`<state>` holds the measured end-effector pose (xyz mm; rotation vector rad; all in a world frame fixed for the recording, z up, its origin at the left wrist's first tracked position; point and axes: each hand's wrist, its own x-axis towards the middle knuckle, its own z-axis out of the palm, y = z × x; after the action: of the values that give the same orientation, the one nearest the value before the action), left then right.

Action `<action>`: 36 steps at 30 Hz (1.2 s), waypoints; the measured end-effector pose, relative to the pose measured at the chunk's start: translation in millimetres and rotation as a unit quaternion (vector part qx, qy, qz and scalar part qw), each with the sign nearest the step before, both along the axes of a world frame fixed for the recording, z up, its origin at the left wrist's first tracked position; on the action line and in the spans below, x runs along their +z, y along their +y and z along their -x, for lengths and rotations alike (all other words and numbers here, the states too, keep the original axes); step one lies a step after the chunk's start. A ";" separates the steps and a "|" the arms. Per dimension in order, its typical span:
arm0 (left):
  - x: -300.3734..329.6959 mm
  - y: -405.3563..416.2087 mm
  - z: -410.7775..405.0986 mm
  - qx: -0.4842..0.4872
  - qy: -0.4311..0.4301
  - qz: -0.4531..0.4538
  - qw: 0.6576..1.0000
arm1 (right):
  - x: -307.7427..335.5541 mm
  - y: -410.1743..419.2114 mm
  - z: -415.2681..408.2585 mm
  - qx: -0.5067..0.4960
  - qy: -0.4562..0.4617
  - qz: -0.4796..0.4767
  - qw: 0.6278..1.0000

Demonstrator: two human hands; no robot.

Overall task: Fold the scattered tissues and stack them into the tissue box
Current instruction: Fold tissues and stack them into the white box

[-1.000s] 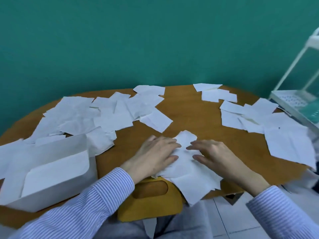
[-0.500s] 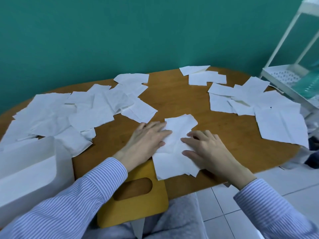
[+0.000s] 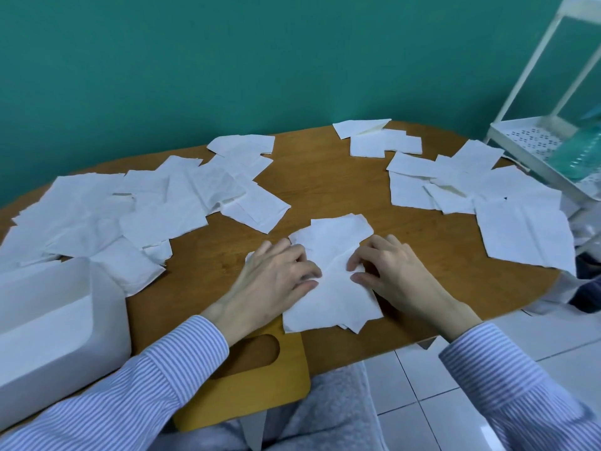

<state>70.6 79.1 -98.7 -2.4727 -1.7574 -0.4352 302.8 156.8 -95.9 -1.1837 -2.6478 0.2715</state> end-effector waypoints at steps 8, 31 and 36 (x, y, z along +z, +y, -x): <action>6.4 2.8 -9.2 0.007 -0.015 0.026 1.000 | 3.6 -0.7 9.9 -0.002 0.006 0.020 1.000; 106.4 -16.9 25.7 0.000 -0.190 0.007 0.982 | 127.0 -16.8 9.5 0.070 0.202 0.072 0.974; 127.0 -45.5 56.5 0.023 -0.209 0.011 0.978 | 140.9 -27.4 36.3 0.101 0.215 0.058 0.970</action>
<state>14.2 33.6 28.3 -2.4835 -1.9606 -0.9974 266.4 129.4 45.0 -0.7738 -2.3859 0.6481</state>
